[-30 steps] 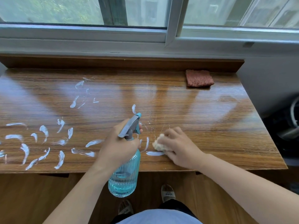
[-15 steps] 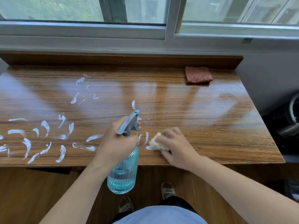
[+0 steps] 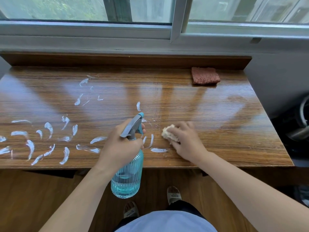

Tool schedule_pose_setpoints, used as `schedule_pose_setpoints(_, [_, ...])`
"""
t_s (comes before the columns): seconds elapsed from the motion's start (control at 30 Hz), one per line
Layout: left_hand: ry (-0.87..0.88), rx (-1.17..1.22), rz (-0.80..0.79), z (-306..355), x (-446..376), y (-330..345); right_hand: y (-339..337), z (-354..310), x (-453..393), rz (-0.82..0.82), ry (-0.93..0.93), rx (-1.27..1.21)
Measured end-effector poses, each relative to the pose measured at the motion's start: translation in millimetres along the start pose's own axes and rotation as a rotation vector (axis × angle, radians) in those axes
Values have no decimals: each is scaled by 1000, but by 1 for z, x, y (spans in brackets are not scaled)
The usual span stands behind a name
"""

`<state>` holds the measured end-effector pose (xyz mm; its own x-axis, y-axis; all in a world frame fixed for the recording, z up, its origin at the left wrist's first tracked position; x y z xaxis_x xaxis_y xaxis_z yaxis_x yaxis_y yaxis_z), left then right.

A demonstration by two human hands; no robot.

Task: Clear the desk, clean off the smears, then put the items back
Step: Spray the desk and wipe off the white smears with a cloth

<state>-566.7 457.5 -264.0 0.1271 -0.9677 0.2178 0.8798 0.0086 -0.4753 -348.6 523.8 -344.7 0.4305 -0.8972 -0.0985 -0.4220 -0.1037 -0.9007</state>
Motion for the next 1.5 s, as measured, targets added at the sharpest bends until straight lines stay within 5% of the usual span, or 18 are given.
schedule_pose_setpoints(0.17, [7,14,8,1,-2,4,14,-41,23,-123,-179,-47])
schedule_pose_setpoints(0.37, [-12,3,2,6,-5,4,-1,-36,6,-313,-36,-224])
schedule_pose_setpoints(0.73, [-39,49,21,-2,-9,-7,-73,-10,-29,-9,247,-860])
schedule_pose_setpoints(0.87, [-49,60,15,0,-7,-7,-105,-22,-34,263,43,-506])
schedule_pose_setpoints(0.93, [-49,63,20,-2,-8,-7,-87,-34,-26,224,-31,-286])
schedule_pose_setpoints(1.03, [-45,59,36,-3,-10,-10,-34,-31,-6,40,39,-149])
schedule_pose_setpoints(1.27, [-9,59,41,-1,-10,-16,-34,20,6,108,263,164])
schedule_pose_setpoints(1.43, [-35,7,57,-4,-14,-17,-24,-1,3,-86,-325,261])
schedule_pose_setpoints(1.5, [-30,28,51,-1,-14,-15,-17,5,2,-174,-345,229])
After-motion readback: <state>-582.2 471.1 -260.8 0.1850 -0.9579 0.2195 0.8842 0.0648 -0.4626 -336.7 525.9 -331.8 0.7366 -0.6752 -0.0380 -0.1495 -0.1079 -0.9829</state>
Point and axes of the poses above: each hand's wrist, its own x-axis away from the middle knuckle, its own y-axis out of the palm, z = x × y, the point moved 7 cm from there along -x, towards the middle knuckle, and after that the axes turned 1 degree about -x, right-handed, at the moved point
